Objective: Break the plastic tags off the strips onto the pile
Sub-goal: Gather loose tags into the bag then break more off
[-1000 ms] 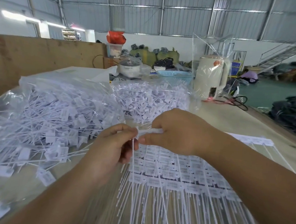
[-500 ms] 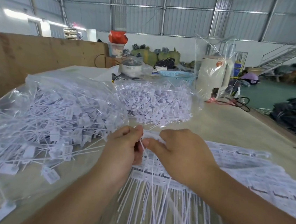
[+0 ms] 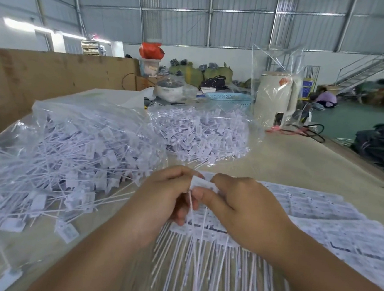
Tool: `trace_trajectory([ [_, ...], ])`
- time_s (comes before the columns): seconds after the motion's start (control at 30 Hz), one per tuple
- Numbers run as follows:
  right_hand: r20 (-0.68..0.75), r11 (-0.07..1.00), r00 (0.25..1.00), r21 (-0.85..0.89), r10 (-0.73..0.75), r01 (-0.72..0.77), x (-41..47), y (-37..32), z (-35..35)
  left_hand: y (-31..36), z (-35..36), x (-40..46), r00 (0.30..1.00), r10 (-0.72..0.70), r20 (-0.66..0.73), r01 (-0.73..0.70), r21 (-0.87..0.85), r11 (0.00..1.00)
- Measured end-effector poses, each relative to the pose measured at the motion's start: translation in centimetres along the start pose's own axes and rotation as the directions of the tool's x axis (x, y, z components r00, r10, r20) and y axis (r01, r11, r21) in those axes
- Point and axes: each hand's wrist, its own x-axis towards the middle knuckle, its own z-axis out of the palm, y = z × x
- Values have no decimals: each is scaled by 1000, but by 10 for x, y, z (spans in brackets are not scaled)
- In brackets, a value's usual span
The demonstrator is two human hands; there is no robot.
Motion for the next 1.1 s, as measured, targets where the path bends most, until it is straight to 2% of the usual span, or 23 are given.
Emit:
trace_trajectory([
  [0.1,51,999,998,10,-38,38,-1,3,1,-1,0,1,997,-28,66,30,-37,999],
  [0.2,43,996,996,38,-79,77,0,-1,6,-4,1,0,995,-12,103,21,-83,996],
  [0.3,75,979,990,174,-120,105,0,-5,10,-4,-5,1,993,31,111,-34,21,999],
  [0.4,161,946,982,320,-103,47,-2,0,6,-3,-10,0,995,19,102,-26,67,997],
  [0.63,264,981,961,189,-84,34,-2,15,1,-4,-10,0,993,-10,117,-10,162,987],
  [0.77,210,989,975,140,-74,45,-2,15,0,-6,-7,1,998,0,60,-10,157,988],
  [0.9,62,998,997,41,-47,44,0,8,4,-9,5,3,994,32,-107,-34,-13,999],
  [1.0,-181,959,975,274,131,-78,7,14,0,-7,2,6,976,-68,-205,4,-294,956],
  [1.03,-234,948,960,311,151,-74,9,18,-4,-6,-2,6,972,-91,-214,11,-350,937],
  [1.1,-156,958,985,287,68,-21,6,22,-10,-6,-5,7,979,-82,-188,22,-300,954],
])
